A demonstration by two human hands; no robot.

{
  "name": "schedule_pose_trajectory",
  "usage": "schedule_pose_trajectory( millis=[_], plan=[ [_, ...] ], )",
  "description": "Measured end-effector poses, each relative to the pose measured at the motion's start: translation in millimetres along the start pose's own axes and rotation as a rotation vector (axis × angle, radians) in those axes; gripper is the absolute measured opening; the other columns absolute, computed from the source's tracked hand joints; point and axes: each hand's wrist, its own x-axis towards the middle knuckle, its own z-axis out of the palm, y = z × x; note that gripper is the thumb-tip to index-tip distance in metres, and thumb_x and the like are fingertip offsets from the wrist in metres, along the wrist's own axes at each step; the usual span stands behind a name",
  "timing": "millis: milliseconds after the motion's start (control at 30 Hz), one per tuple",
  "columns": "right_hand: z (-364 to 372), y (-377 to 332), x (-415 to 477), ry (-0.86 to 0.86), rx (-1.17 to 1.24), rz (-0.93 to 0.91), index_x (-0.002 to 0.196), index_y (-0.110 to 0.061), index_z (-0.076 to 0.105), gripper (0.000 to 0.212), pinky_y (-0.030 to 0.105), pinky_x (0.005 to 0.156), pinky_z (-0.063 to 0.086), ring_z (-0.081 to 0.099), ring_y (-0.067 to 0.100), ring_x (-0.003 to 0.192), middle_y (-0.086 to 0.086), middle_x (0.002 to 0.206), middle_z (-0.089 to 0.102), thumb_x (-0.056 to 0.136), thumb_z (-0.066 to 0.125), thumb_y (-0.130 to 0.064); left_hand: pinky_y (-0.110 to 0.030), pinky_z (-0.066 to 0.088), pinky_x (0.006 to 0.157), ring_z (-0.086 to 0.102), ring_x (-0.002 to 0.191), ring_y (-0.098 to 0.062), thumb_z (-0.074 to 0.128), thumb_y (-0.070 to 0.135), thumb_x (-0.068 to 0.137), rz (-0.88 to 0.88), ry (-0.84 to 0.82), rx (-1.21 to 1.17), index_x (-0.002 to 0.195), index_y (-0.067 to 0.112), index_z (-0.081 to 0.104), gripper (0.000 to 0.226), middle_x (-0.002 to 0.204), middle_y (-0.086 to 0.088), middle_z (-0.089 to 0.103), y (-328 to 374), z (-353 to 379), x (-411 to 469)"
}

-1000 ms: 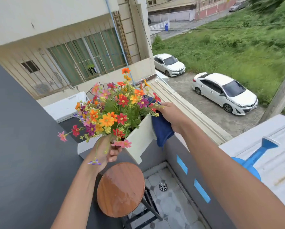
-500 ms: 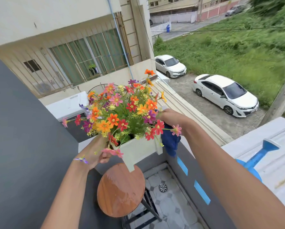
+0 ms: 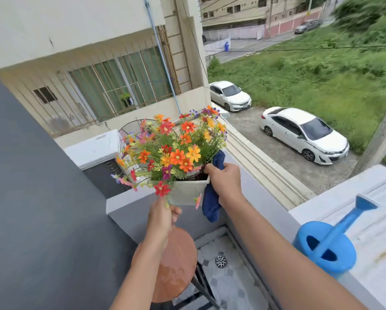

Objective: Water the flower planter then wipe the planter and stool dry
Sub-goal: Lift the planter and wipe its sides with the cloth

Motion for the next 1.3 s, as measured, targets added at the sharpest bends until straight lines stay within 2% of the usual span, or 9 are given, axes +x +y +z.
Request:
schedule_pose_trajectory(
  millis=[67, 167, 300, 400, 533, 833, 1067, 1167, 1300],
  plan=[
    [1, 4, -5, 0.013, -0.005, -0.015, 0.064, -0.012, 0.042, 0.028, 0.033, 0.057, 0.029, 0.033, 0.017, 0.058, 0.005, 0.06, 0.033, 0.065, 0.068, -0.021, -0.016, 0.019, 0.034, 0.036, 0.037, -0.01, 0.037, 0.043, 0.098, 0.012, -0.052, -0.022, 0.101, 0.031, 0.057, 0.023, 0.064, -0.007, 0.064, 0, 12, -4],
    [4, 10, -18, 0.01, -0.03, -0.014, 0.063, -0.013, 0.039, 0.03, 0.031, 0.057, 0.029, 0.033, 0.017, 0.057, 0.006, 0.059, 0.035, 0.069, 0.068, -0.02, -0.018, 0.022, 0.036, 0.038, 0.041, -0.012, 0.048, 0.05, 0.089, -0.006, -0.081, -0.026, 0.107, 0.022, 0.062, 0.036, 0.072, -0.009, 0.07, 5, 21, -6],
    [7, 20, -35, 0.016, -0.043, -0.051, 0.062, -0.014, 0.037, 0.032, 0.032, 0.055, 0.029, 0.031, 0.016, 0.056, 0.005, 0.058, 0.033, 0.068, 0.067, -0.02, -0.021, 0.024, 0.042, 0.036, 0.038, -0.014, 0.054, 0.051, 0.087, -0.075, -0.083, 0.021, 0.064, 0.015, 0.058, 0.043, 0.042, -0.001, 0.049, 14, 24, -12],
    [8, 24, -45, -0.001, -0.096, -0.12, 0.062, -0.014, 0.034, 0.036, 0.03, 0.054, 0.028, 0.03, 0.016, 0.054, 0.002, 0.056, 0.032, 0.074, 0.068, -0.016, -0.012, 0.021, 0.031, 0.031, 0.023, -0.009, 0.049, 0.035, 0.093, -0.145, -0.123, -0.03, 0.069, 0.018, 0.055, 0.03, 0.046, -0.003, 0.042, 16, 24, -10],
    [5, 20, -50, -0.018, -0.062, -0.182, 0.064, -0.013, 0.037, 0.039, 0.029, 0.051, 0.028, 0.031, 0.01, 0.05, -0.002, 0.056, 0.033, 0.087, 0.066, -0.021, -0.015, 0.019, 0.036, 0.032, 0.029, -0.009, 0.047, 0.03, 0.092, -0.108, -0.151, -0.061, 0.077, 0.011, 0.059, 0.028, 0.051, -0.003, 0.047, 13, 18, -8],
    [-2, 7, -10, 0.069, -0.275, -0.329, 0.069, -0.029, 0.039, 0.035, 0.03, 0.069, 0.03, 0.048, 0.011, 0.07, 0.005, 0.094, 0.046, 0.104, 0.046, -0.032, -0.019, 0.024, 0.036, 0.036, 0.036, -0.011, 0.046, 0.016, 0.086, -0.08, -0.326, -0.138, 0.068, 0.004, 0.055, 0.023, 0.055, -0.01, 0.049, 33, -5, -22],
    [-12, 32, -4, 0.042, -0.405, -0.237, 0.066, -0.029, 0.031, 0.041, 0.029, 0.071, 0.031, 0.045, 0.019, 0.07, 0.005, 0.091, 0.046, 0.104, 0.047, -0.032, -0.016, 0.029, 0.033, 0.037, 0.033, -0.011, 0.043, 0.012, 0.088, -0.044, -0.271, -0.222, 0.067, 0.004, 0.052, 0.025, 0.047, -0.009, 0.047, 42, -5, -26],
    [-6, 38, -24, -0.013, -0.411, -0.305, 0.068, -0.023, 0.039, 0.036, 0.025, 0.061, 0.023, 0.043, 0.008, 0.067, -0.001, 0.08, 0.045, 0.103, 0.05, -0.027, -0.018, 0.031, 0.033, 0.039, 0.034, -0.012, 0.043, 0.012, 0.089, -0.033, -0.221, -0.264, 0.07, 0.004, 0.052, 0.022, 0.05, -0.01, 0.049, 43, 1, -22],
    [2, 31, -41, -0.062, -0.345, -0.329, 0.064, -0.015, 0.038, 0.042, 0.032, 0.057, 0.024, 0.038, 0.012, 0.058, -0.002, 0.065, 0.041, 0.101, 0.053, -0.029, -0.018, 0.029, 0.033, 0.039, 0.033, -0.012, 0.042, 0.012, 0.089, -0.022, -0.179, -0.259, 0.069, 0.006, 0.05, 0.022, 0.05, -0.01, 0.048, 41, 4, -13]
  ],
)
